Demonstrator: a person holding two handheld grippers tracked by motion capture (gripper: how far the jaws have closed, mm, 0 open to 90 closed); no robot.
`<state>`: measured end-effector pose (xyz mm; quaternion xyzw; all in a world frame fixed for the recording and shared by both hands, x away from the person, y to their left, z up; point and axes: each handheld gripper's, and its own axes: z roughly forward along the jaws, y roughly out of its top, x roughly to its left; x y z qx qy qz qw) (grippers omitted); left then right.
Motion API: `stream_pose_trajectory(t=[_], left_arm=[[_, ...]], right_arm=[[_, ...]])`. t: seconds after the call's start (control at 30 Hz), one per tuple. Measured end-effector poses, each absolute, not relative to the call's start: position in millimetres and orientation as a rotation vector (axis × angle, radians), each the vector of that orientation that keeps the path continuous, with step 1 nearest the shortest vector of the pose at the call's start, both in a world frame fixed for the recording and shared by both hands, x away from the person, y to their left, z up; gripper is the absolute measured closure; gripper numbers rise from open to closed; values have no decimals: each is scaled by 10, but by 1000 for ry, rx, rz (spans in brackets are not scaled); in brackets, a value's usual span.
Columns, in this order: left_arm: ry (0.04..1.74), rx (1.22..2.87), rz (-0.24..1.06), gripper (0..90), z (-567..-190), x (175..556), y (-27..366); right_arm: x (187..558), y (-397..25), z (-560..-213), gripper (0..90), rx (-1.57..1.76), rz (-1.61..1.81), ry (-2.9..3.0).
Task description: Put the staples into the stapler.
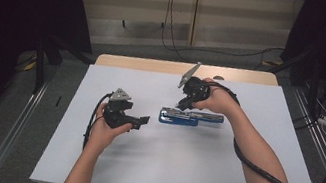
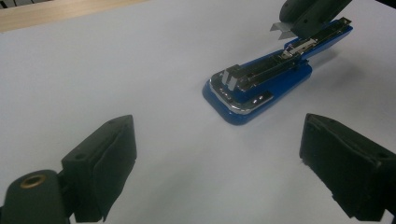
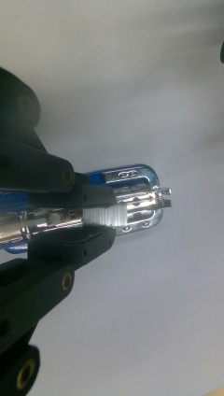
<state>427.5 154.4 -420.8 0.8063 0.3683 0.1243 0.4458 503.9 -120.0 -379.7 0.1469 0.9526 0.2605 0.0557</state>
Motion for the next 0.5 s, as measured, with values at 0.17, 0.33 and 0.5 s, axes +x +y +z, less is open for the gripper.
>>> stream_pose_trajectory(t=[0.17,0.33,0.5], left_arm=[[916,1998,311,111,-4211,4276,1556],[922,1998,308,111,-4214,4276,1561],[920,2001,309,111,-4223,4278,1558]], right_arm=[[5065,-1157,-3808,792,434,787,2893],[5083,-1126,-3820,792,435,786,2899],[5110,-1077,-3839,792,426,799,2899]])
